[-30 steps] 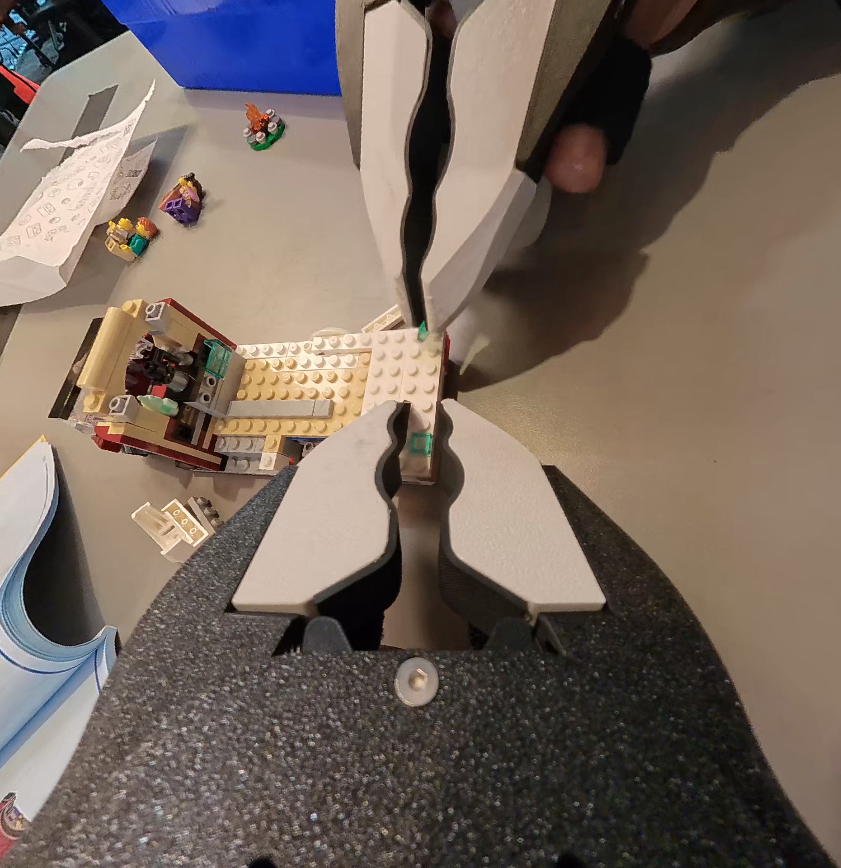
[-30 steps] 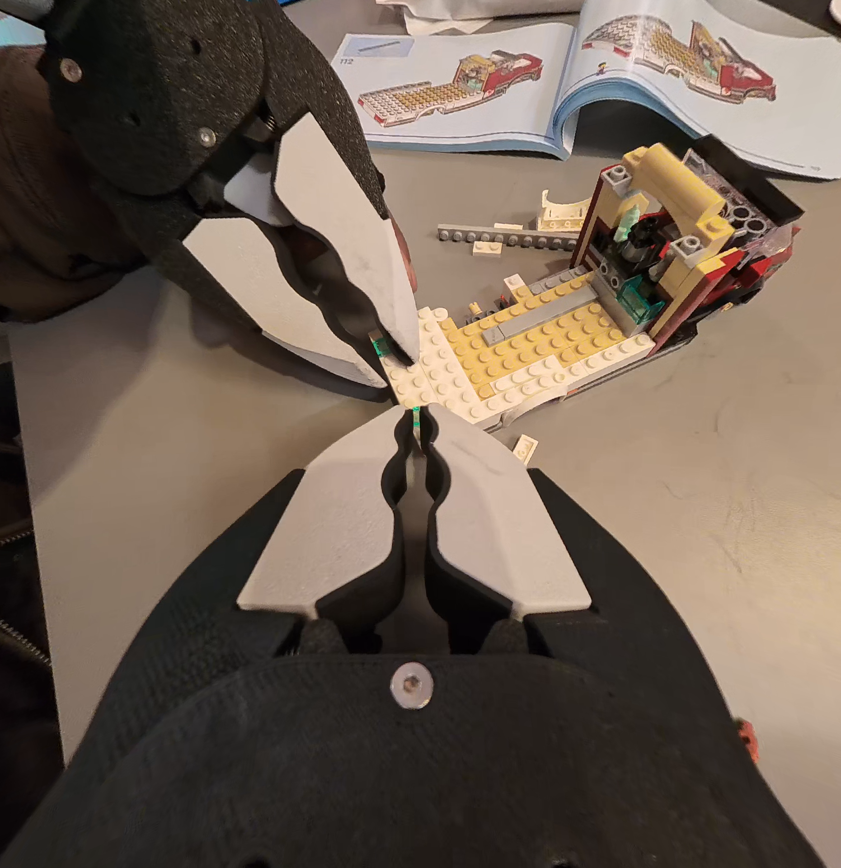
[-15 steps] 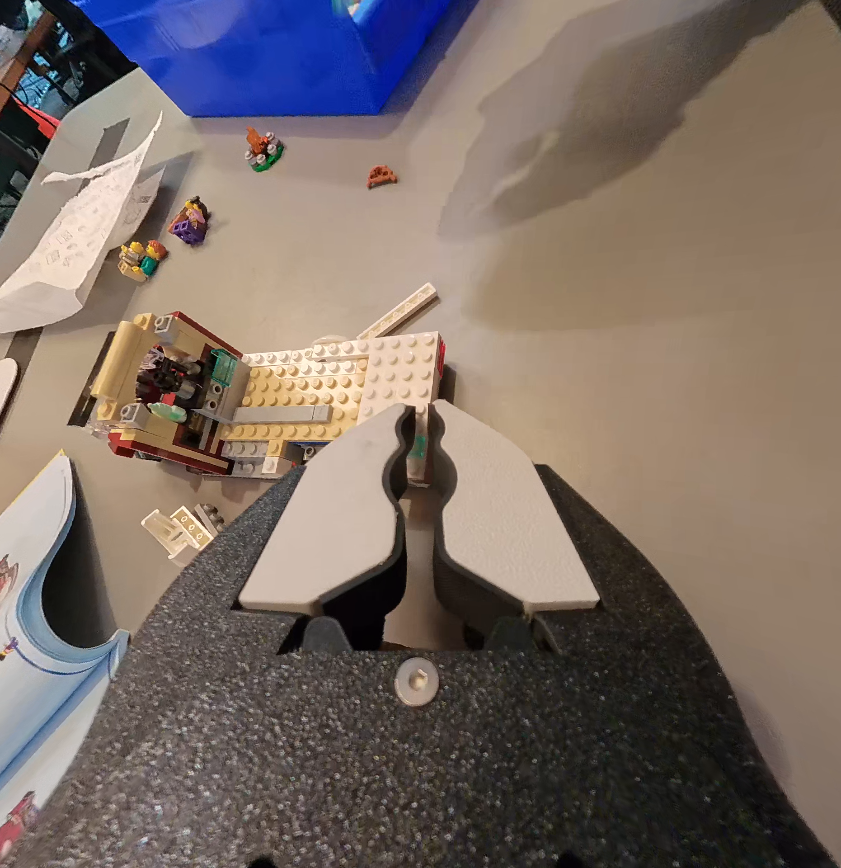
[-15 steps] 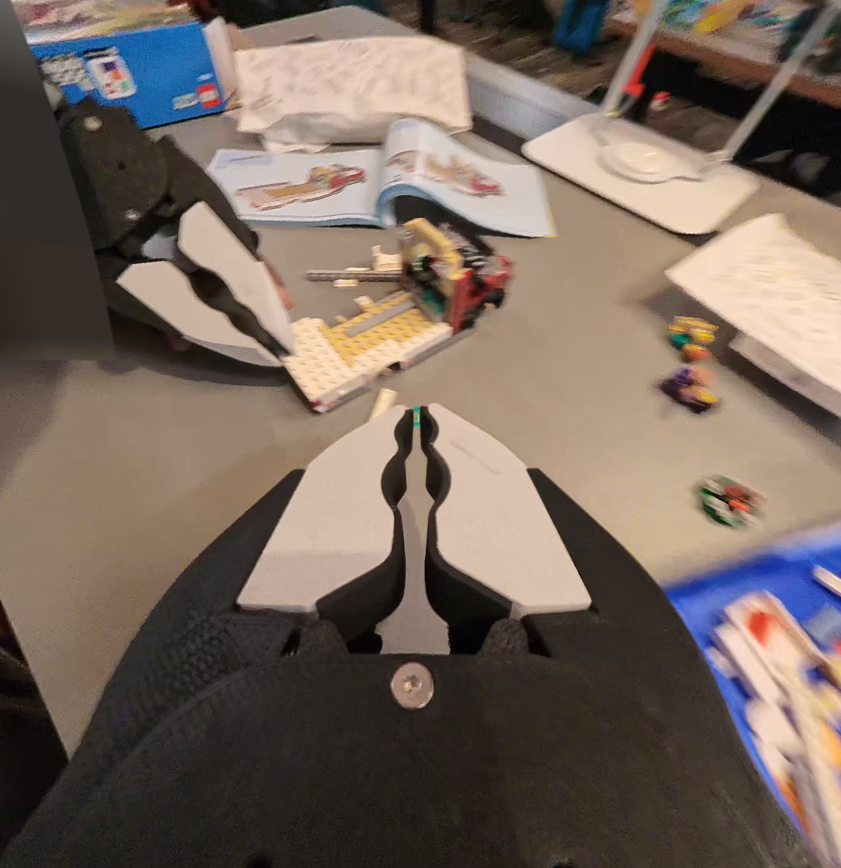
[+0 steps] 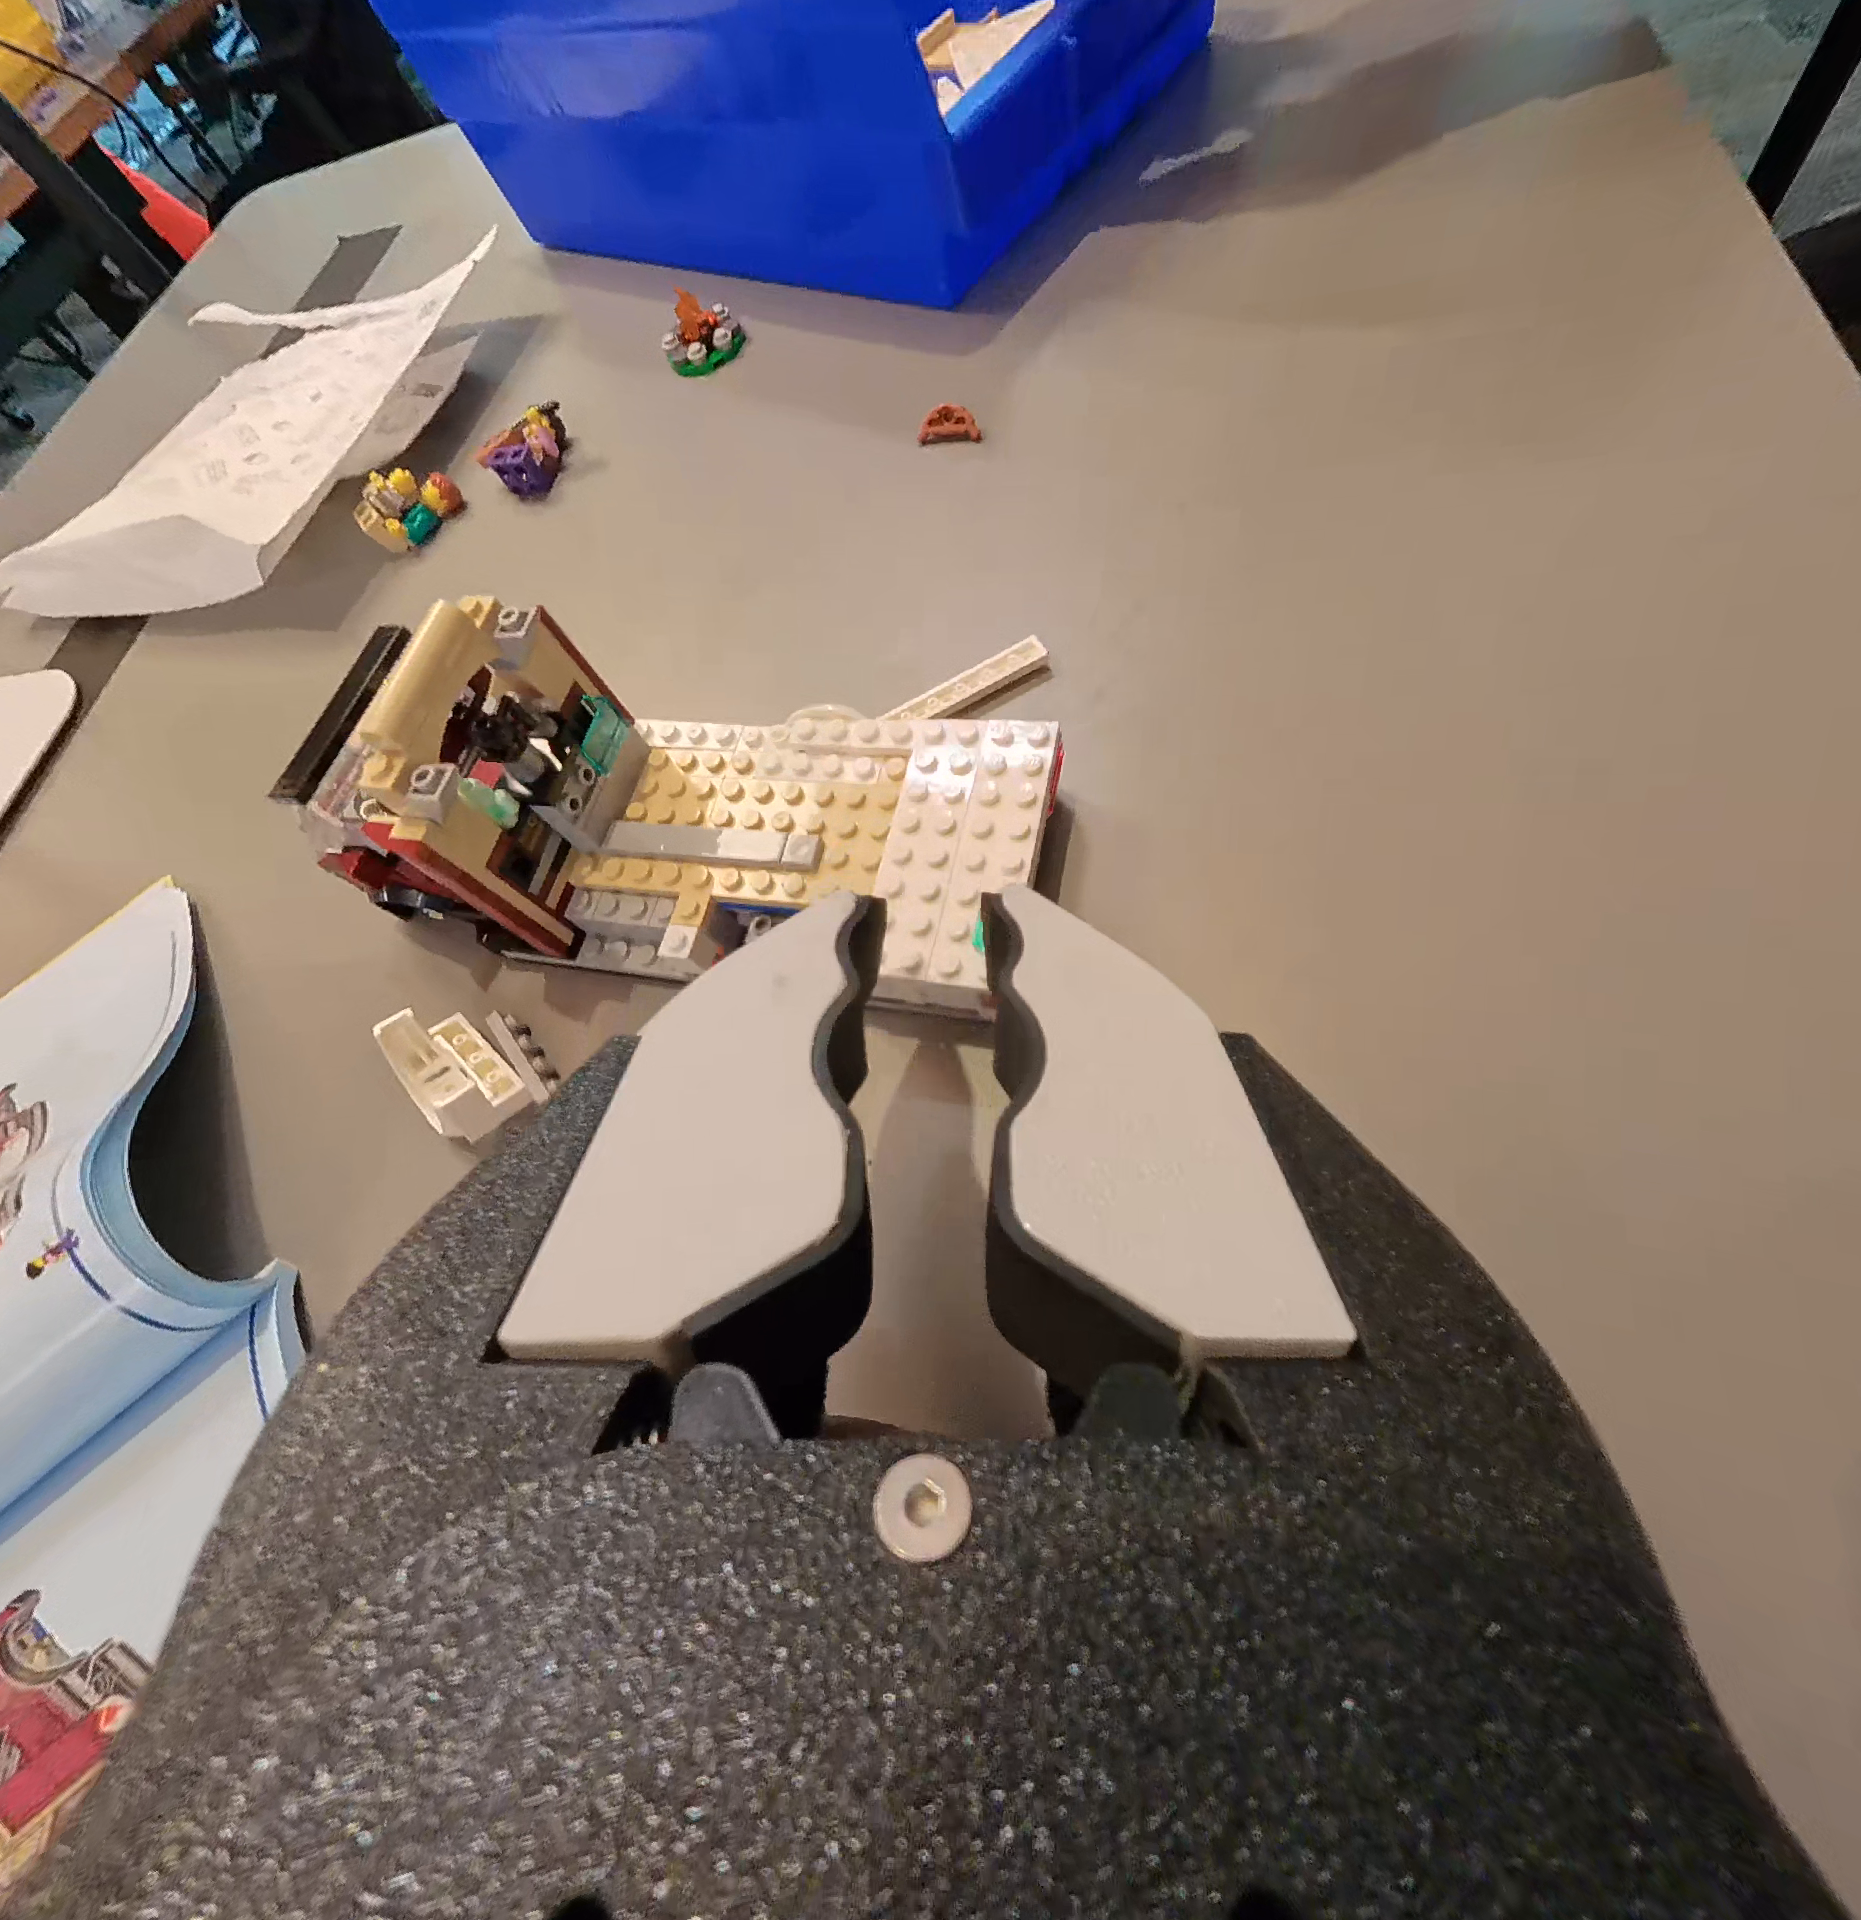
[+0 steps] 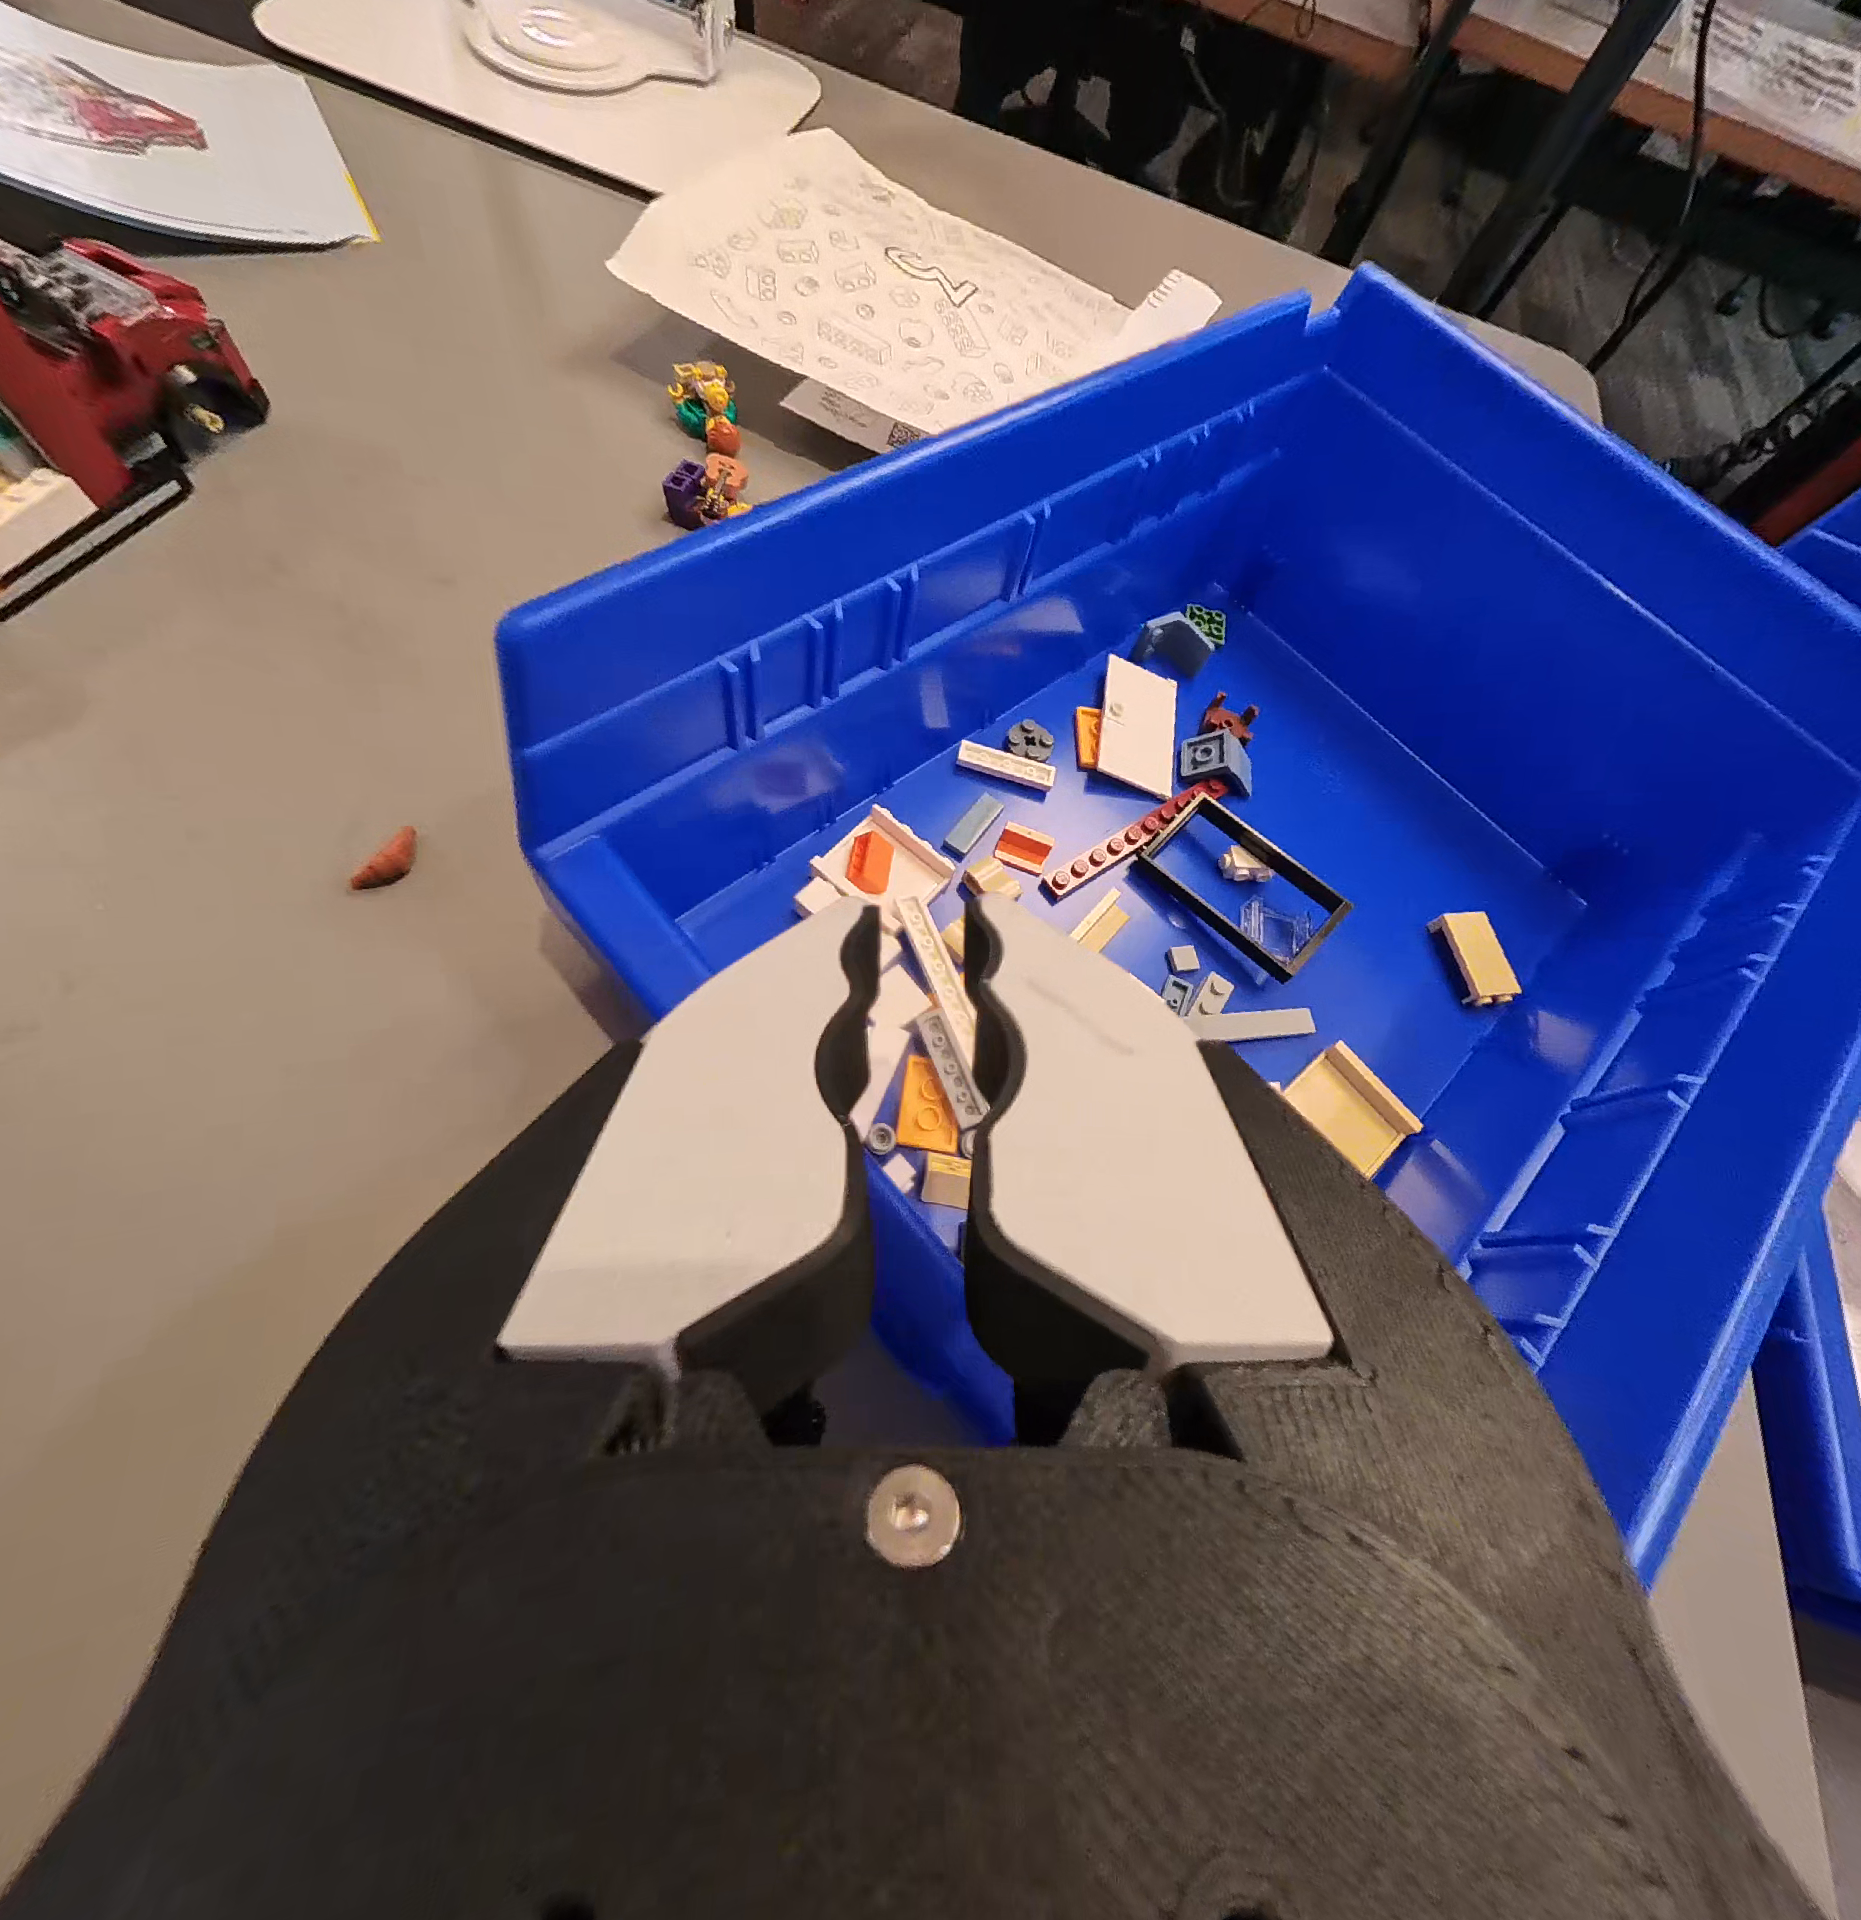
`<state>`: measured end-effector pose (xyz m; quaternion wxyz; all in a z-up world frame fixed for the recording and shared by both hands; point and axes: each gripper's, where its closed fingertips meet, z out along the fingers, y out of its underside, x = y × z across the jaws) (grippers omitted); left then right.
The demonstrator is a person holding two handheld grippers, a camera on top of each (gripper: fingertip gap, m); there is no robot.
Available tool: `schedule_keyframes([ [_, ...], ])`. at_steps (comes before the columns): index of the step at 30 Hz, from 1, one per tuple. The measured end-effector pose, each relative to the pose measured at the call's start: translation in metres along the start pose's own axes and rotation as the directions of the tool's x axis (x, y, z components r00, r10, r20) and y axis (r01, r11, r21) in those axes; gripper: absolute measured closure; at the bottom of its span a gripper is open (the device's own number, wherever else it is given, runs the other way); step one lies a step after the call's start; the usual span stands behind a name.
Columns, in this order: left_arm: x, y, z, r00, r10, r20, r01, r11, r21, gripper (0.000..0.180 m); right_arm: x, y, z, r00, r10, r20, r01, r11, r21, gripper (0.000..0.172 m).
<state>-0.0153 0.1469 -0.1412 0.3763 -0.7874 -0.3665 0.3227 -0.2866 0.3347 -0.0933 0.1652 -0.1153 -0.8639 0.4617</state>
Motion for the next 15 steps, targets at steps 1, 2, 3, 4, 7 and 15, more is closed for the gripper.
schedule_keyframes([
  [1,-0.001,0.002,0.0,1.0,-0.004,-0.001,0.004,1.0,-0.006,0.16,-0.002,-0.002,-0.002,1.0,-0.009,0.002,0.009,1.0,0.007,0.156],
  [2,-0.002,0.003,-0.001,1.0,-0.01,-0.003,0.01,1.0,-0.01,0.16,-0.006,-0.005,-0.004,1.0,-0.02,0.009,0.02,1.0,0.014,0.157],
  [3,-0.002,0.004,-0.002,1.0,-0.016,-0.007,0.016,1.0,-0.013,0.159,-0.013,-0.008,-0.006,0.999,-0.033,0.022,0.032,0.999,0.025,0.157],
  [4,-0.002,0.005,-0.002,1.0,-0.022,-0.012,0.021,1.0,-0.015,0.159,-0.022,-0.013,-0.007,0.998,-0.046,0.045,0.044,0.998,0.037,0.158],
  [7,-0.001,0.009,-0.003,0.999,-0.027,-0.029,0.026,0.999,-0.031,0.16,-0.073,-0.027,-0.006,0.98,-0.101,0.171,0.087,0.992,0.087,0.16],
  [15,0.004,0.013,-0.002,0.999,-0.002,-0.052,-0.001,0.998,-0.056,0.163,-0.263,-0.054,0.018,0.741,-0.316,0.593,0.206,0.947,0.247,0.161],
])
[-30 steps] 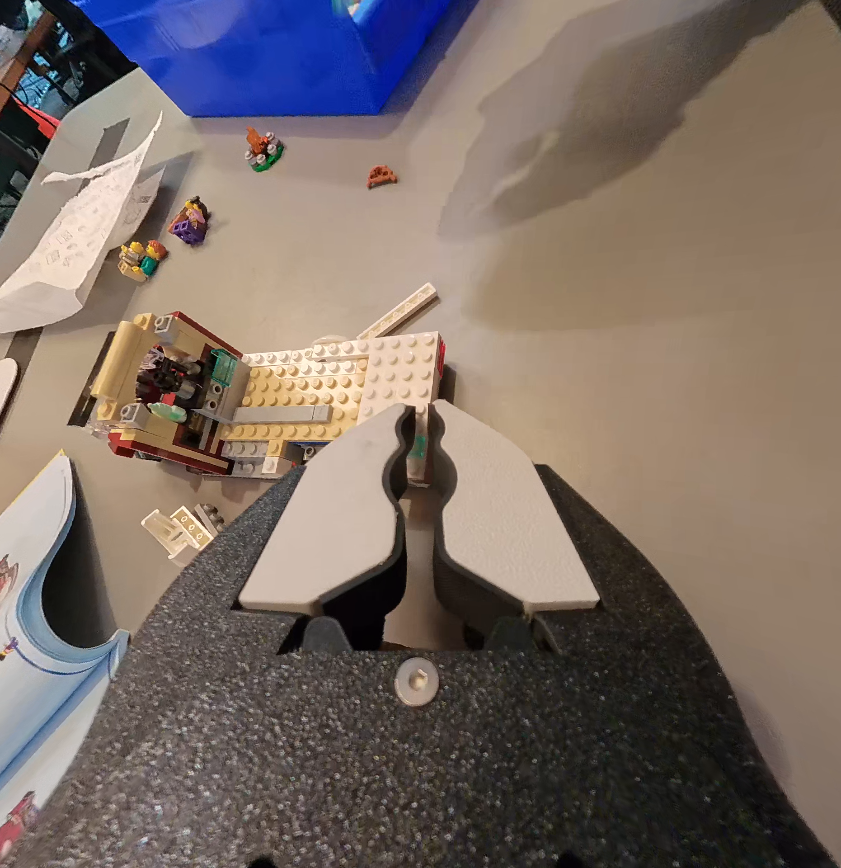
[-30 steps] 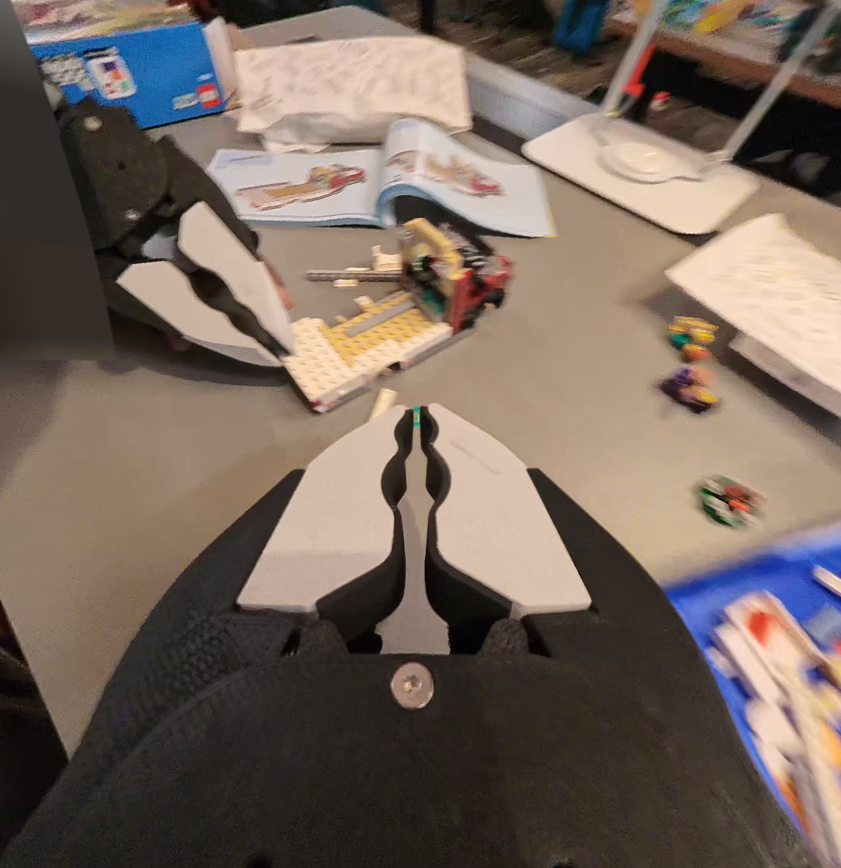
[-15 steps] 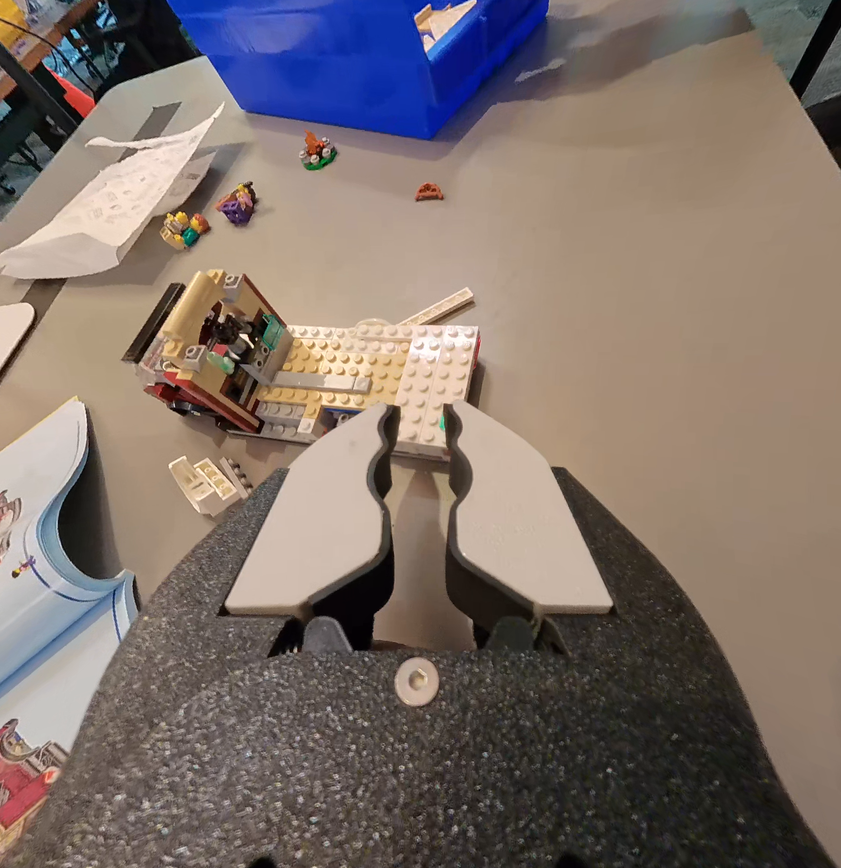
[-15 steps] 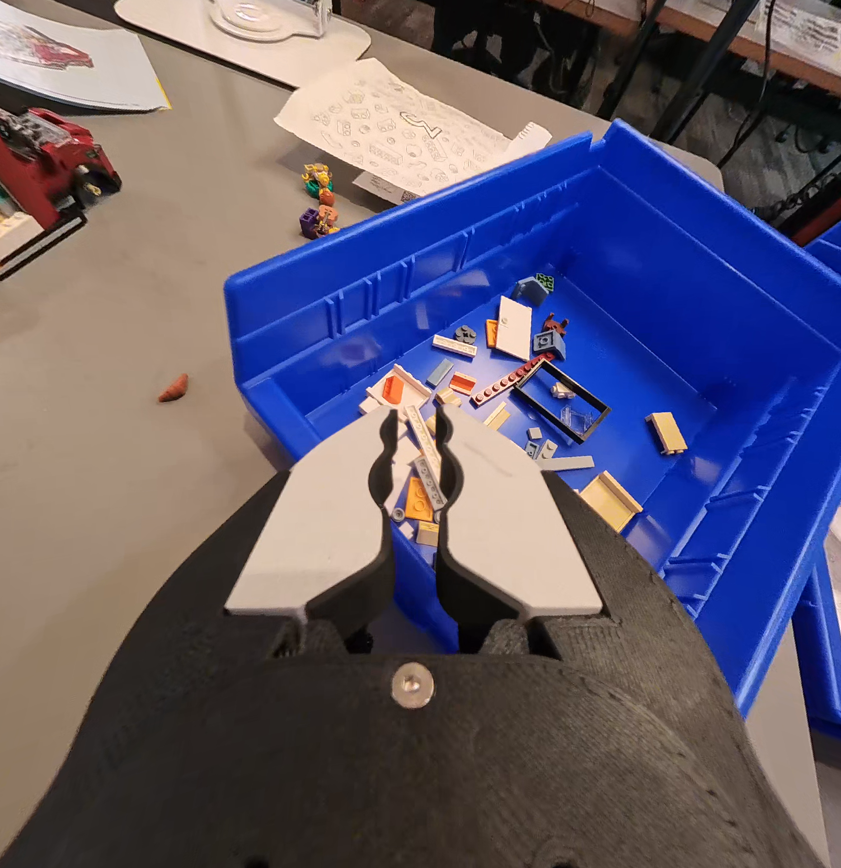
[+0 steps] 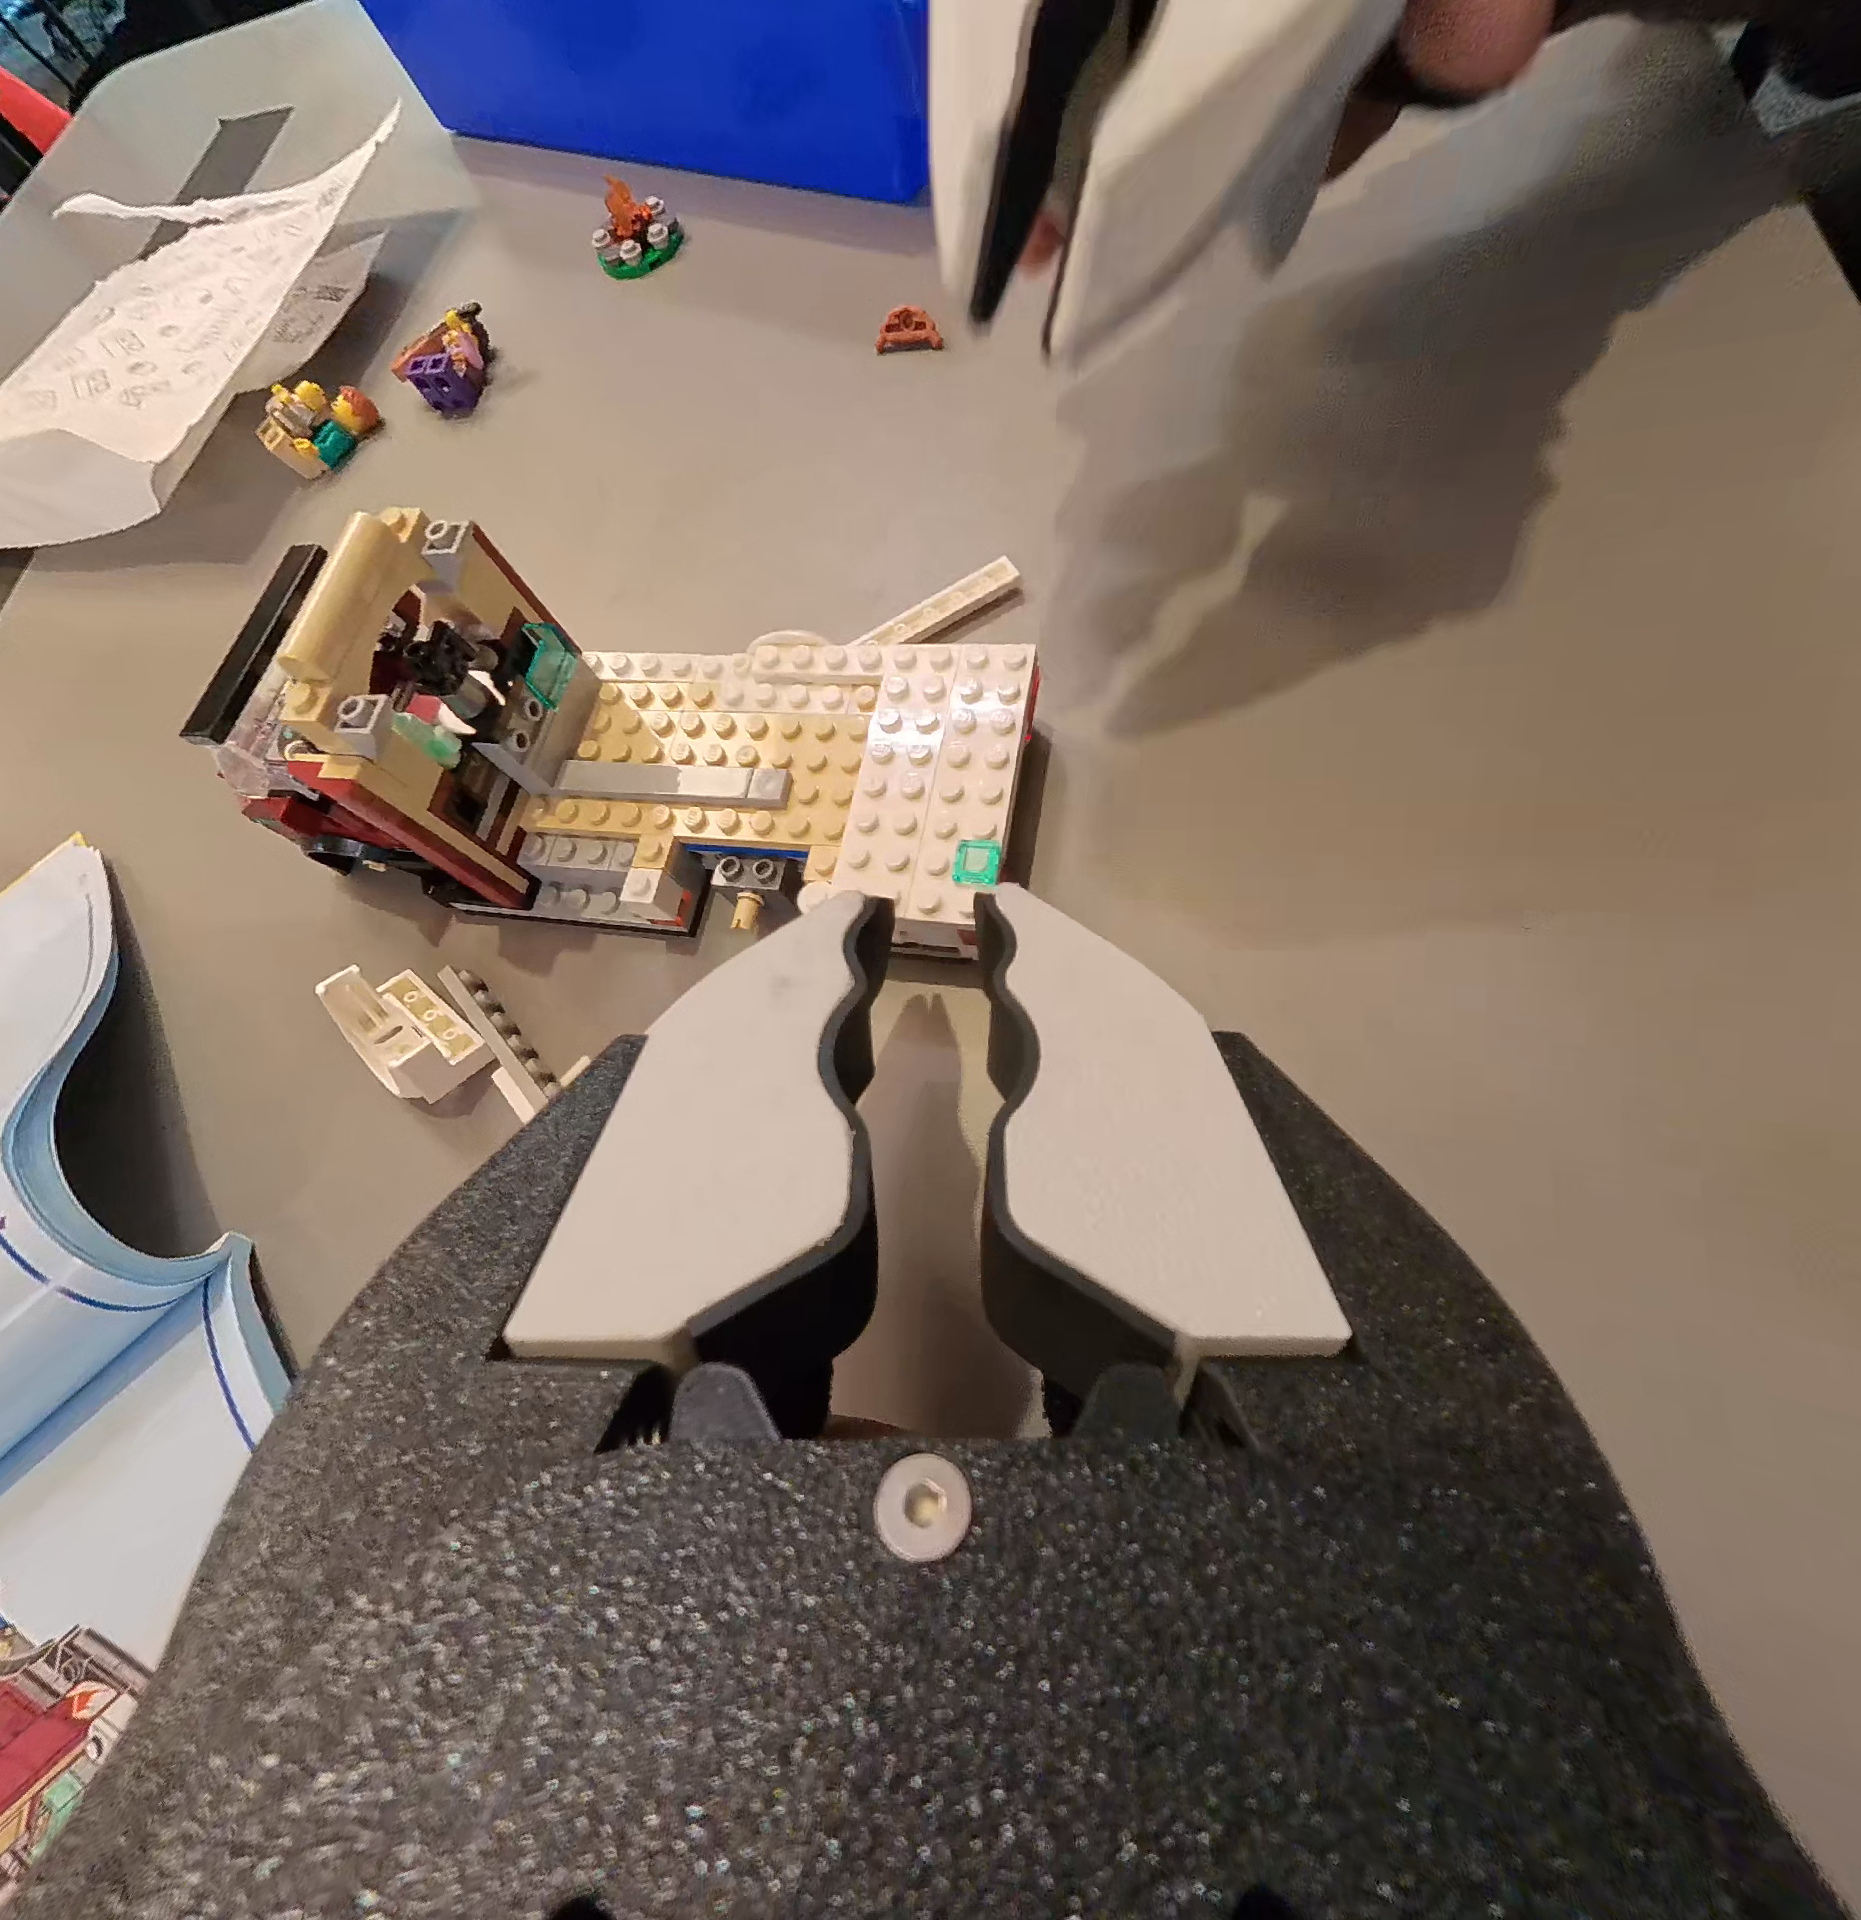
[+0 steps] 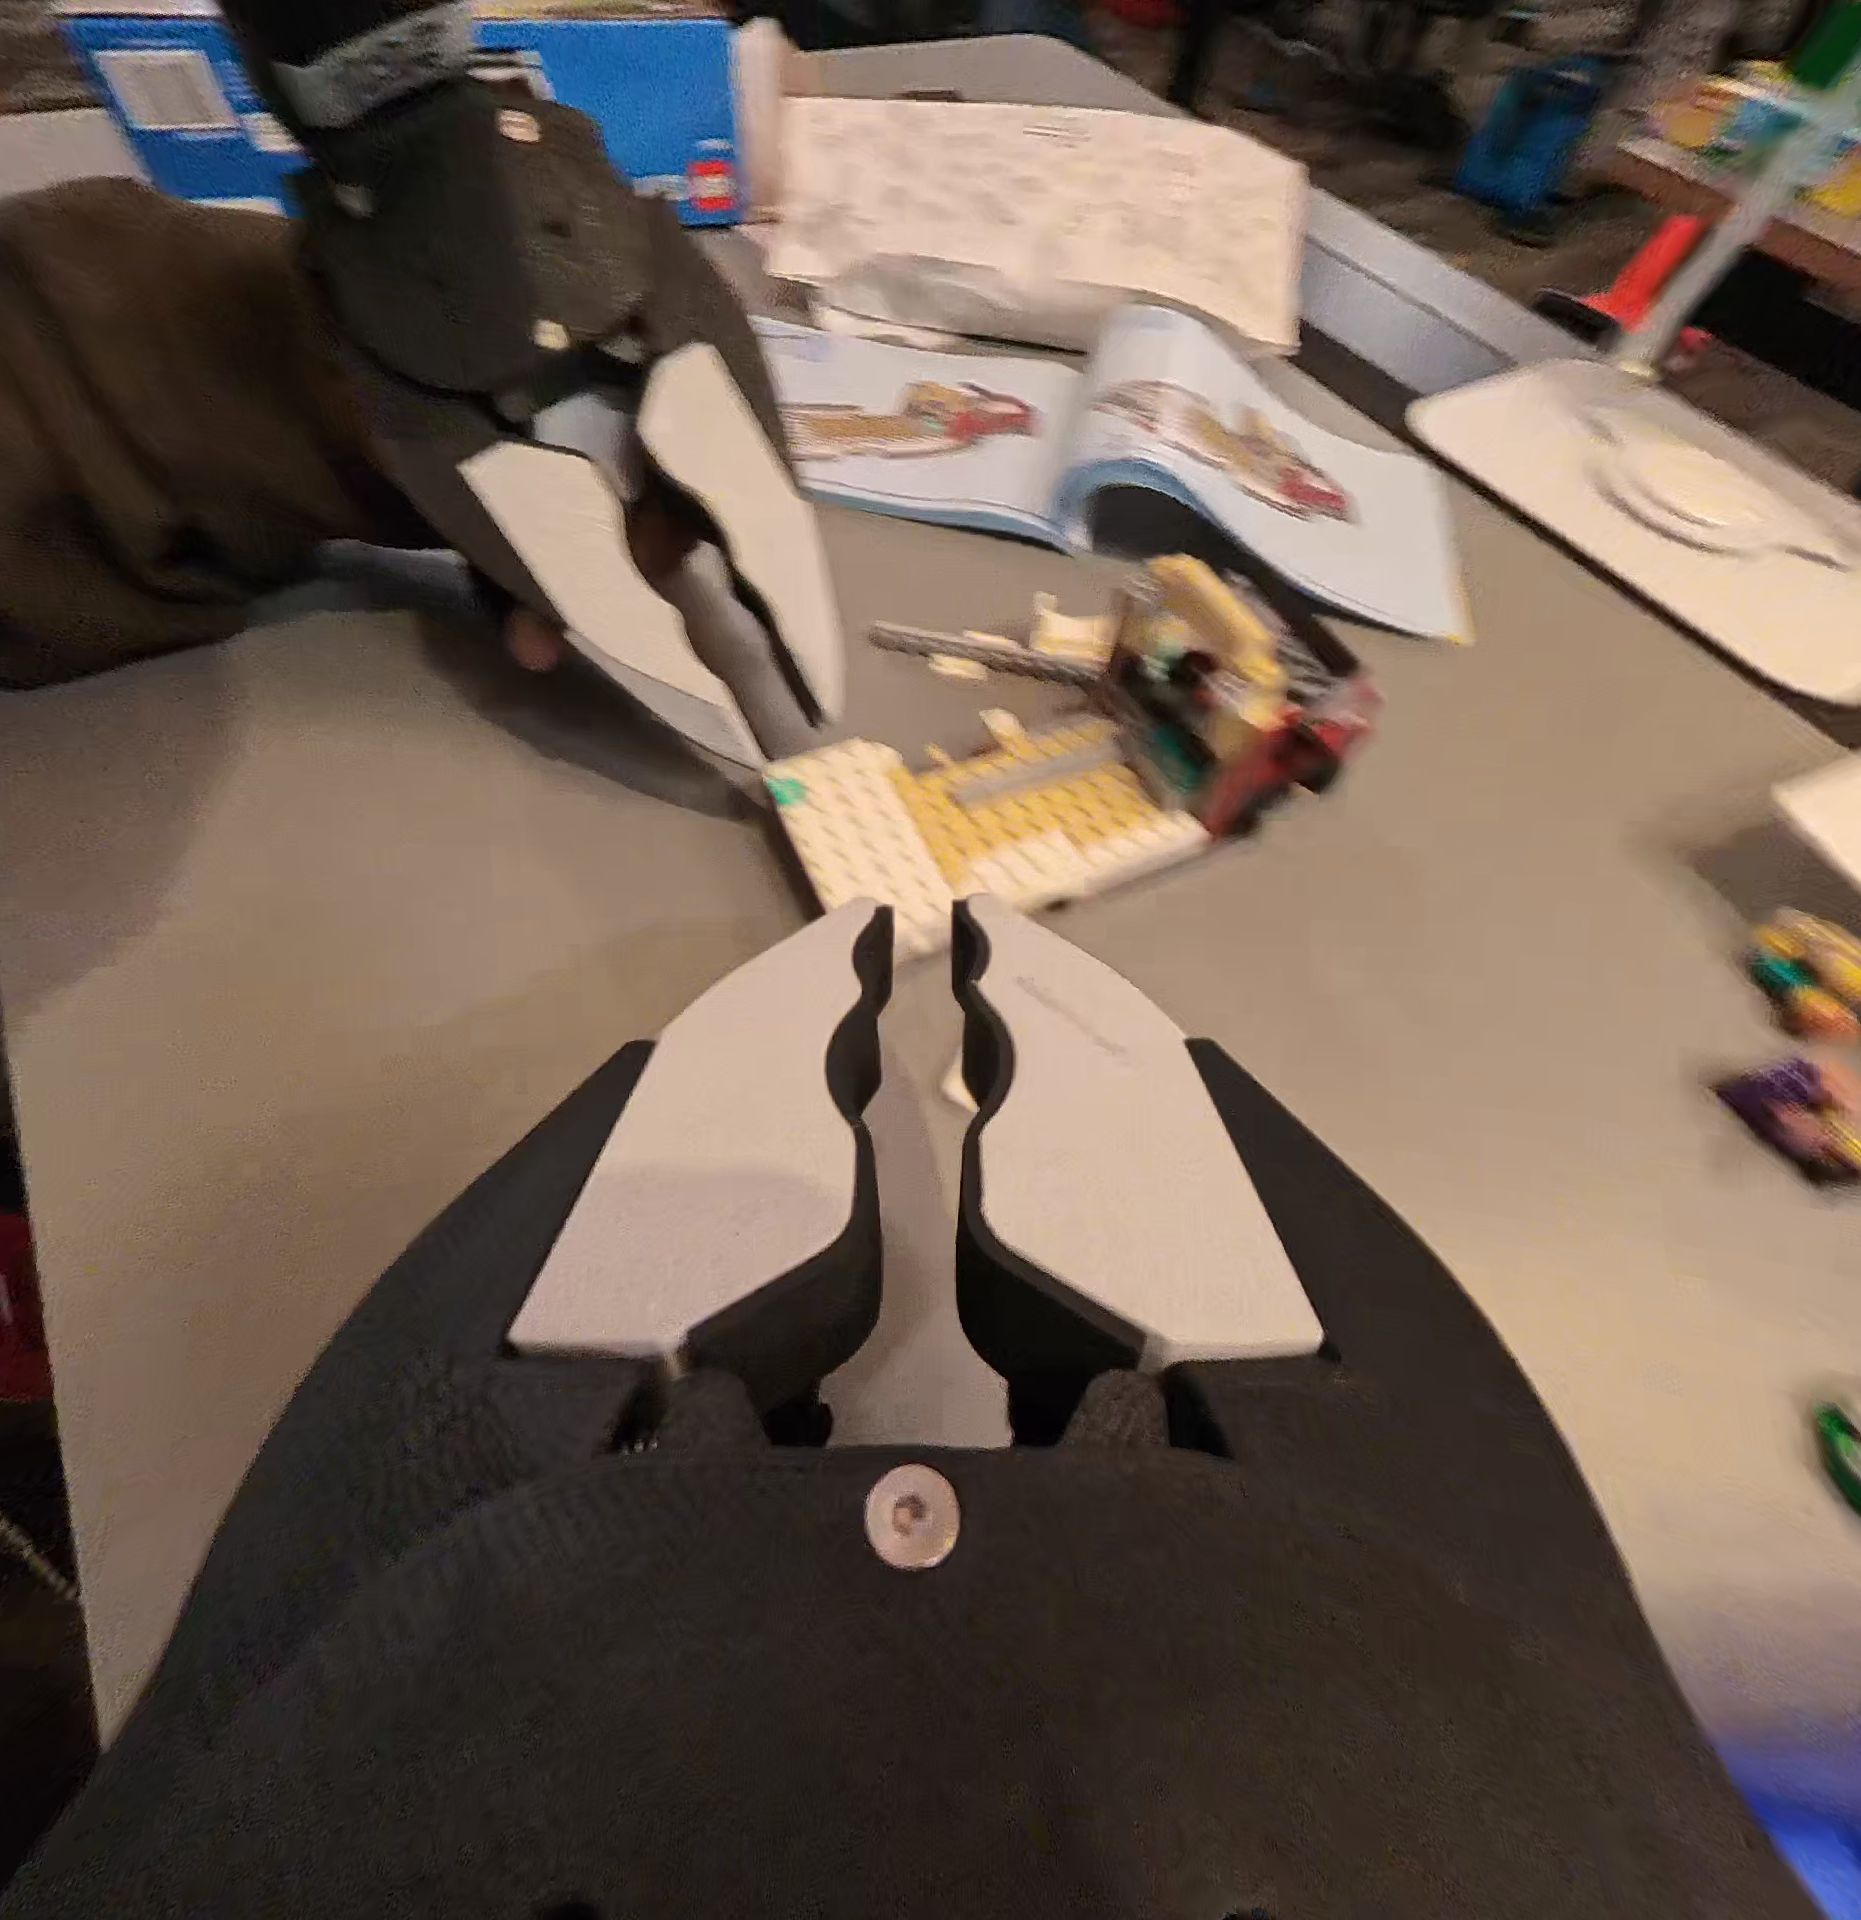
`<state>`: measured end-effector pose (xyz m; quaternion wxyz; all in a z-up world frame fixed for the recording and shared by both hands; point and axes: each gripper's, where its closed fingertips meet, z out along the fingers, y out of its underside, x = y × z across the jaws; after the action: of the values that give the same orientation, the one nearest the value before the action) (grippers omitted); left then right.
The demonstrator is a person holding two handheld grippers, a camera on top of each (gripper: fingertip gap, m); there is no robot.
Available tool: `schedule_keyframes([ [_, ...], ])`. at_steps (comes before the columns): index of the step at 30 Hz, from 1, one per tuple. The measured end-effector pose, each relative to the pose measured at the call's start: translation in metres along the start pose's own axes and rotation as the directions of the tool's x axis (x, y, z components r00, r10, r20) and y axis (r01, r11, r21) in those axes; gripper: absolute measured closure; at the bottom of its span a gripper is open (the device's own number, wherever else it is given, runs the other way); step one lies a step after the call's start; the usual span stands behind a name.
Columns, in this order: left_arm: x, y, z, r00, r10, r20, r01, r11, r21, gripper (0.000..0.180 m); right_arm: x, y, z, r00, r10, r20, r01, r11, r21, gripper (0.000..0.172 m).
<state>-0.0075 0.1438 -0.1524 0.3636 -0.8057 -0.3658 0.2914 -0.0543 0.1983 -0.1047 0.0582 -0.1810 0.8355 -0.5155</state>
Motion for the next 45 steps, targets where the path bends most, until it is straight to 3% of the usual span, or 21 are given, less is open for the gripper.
schedule_keyframes([
  [3,0.002,0.001,0.001,1.0,0.028,-0.003,-0.028,1.0,-0.009,0.163,-0.022,-0.005,0.038,0.993,-0.091,0.08,0.093,0.995,-0.022,0.16],
  [7,0.003,0.002,0.001,0.998,0.059,-0.006,-0.059,0.998,-0.006,0.162,-0.03,-0.001,0.065,0.976,-0.198,0.089,0.205,0.976,-0.077,0.157],
  [22,0.002,0.005,0.008,0.978,0.205,0.048,-0.203,0.979,-0.036,0.163,-0.028,0.013,0.079,0.95,-0.312,0.018,0.31,0.931,-0.192,0.165],
  [38,-0.001,0.0,0.013,0.95,0.3,0.087,-0.299,0.954,-0.02,0.166,-0.023,0.015,0.079,0.965,-0.261,0.037,0.262,0.934,-0.241,0.164],
  [45,-0.003,0.0,0.015,0.952,0.29,0.099,-0.289,0.957,-0.024,0.166,-0.021,0.015,0.079,0.991,-0.128,0.048,0.135,0.97,-0.202,0.165],
])
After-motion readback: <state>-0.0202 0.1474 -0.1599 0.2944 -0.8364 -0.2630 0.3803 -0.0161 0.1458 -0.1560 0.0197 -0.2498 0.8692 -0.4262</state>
